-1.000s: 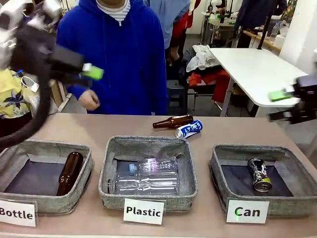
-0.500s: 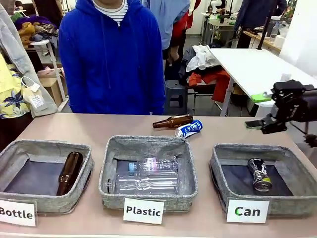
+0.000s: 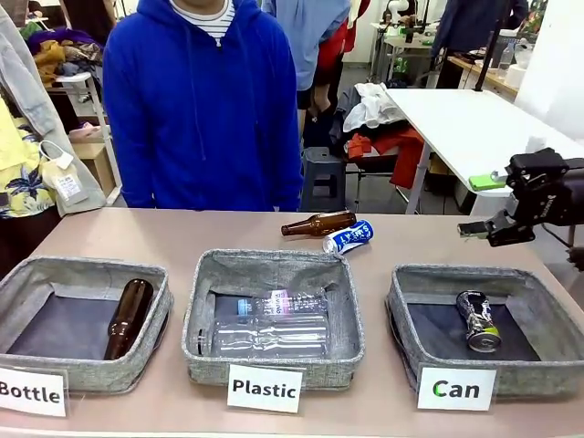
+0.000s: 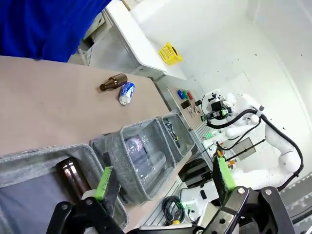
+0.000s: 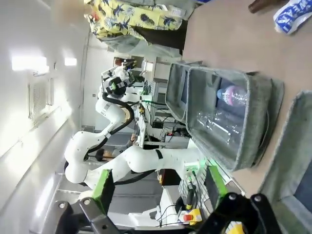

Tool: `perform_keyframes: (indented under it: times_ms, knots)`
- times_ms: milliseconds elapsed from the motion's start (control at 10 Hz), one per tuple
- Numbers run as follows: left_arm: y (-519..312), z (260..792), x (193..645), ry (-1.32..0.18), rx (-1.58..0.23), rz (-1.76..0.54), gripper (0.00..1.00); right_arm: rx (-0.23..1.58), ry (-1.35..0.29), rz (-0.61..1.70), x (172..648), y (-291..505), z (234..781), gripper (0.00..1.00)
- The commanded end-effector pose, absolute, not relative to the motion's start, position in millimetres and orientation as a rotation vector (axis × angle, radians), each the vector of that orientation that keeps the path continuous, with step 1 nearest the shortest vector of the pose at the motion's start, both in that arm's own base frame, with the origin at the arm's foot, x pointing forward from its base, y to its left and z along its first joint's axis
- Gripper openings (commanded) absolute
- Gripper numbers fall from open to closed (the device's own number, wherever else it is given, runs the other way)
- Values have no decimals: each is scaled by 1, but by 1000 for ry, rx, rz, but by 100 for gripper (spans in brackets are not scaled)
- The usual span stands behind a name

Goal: Sort the can waste into the basket.
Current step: Pick up the can waste from the table and place it in the right Fabric basket.

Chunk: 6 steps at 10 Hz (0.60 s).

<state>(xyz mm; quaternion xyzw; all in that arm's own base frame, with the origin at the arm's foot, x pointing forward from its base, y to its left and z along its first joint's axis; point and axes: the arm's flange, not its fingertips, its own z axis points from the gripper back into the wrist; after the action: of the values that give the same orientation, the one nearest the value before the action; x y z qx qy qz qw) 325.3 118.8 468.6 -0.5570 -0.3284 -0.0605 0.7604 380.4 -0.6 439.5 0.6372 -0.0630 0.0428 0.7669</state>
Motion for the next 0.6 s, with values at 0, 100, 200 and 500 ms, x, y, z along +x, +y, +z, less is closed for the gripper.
perform_keyframes:
  times_ms: [0, 100, 200, 500]
  knots:
    - [120, 470, 324, -728, -1230, -109, 100, 1401, -123, 77, 380, 1, 443, 100]
    - [120, 470, 324, -728, -1230, -109, 100, 1401, -123, 77, 380, 1, 443, 100]
    - [120, 470, 324, -728, -1230, -109, 100, 1401, -123, 77, 380, 1, 443, 100]
    - [120, 470, 324, -728, -1230, -109, 100, 1401, -123, 77, 380, 1, 443, 100]
